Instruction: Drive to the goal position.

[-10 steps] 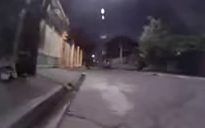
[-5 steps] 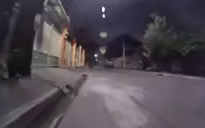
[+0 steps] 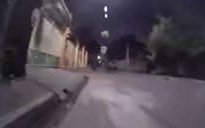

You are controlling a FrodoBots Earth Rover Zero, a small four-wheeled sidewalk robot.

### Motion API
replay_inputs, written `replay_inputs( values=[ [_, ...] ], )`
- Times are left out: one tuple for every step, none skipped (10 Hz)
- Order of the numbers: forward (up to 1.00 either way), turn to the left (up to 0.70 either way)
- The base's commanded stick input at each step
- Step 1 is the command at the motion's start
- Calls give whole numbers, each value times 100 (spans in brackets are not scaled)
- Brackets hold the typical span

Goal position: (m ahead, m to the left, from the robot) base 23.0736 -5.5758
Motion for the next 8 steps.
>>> replay_inputs(
  values=[
    [70, 0],
    [70, -14],
    [70, -35],
    [70, -35],
    [70, -35],
    [70, -35],
    [70, -35],
    [70, -32]
  ],
)
